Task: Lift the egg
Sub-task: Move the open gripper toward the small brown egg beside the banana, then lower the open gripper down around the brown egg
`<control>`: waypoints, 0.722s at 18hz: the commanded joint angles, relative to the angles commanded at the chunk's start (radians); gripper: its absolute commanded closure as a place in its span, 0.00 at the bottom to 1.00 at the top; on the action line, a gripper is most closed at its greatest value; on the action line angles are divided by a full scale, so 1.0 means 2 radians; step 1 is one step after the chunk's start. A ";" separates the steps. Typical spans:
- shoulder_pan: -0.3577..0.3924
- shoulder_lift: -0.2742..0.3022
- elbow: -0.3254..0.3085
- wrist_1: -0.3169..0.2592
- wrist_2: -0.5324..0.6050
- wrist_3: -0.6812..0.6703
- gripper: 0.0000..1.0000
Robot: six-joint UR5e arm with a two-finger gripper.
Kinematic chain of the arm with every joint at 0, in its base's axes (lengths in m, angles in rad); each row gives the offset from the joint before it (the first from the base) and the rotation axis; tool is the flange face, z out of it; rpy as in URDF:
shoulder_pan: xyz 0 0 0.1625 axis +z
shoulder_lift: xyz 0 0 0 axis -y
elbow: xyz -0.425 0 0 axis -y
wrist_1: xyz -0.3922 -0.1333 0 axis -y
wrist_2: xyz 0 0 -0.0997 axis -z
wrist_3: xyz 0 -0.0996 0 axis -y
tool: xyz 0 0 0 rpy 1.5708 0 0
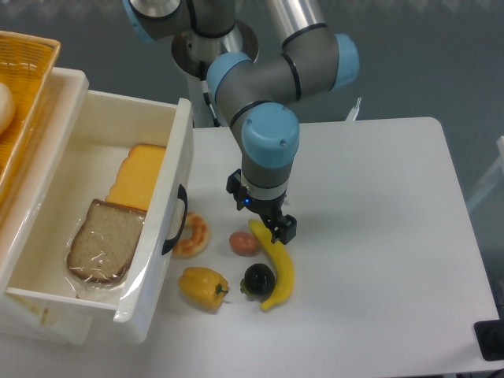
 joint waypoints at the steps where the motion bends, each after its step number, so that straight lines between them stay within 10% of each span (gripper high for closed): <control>1: -0.001 -0.003 0.002 0.001 0.000 0.021 0.00; 13: -0.003 -0.039 -0.004 0.020 0.001 0.220 0.00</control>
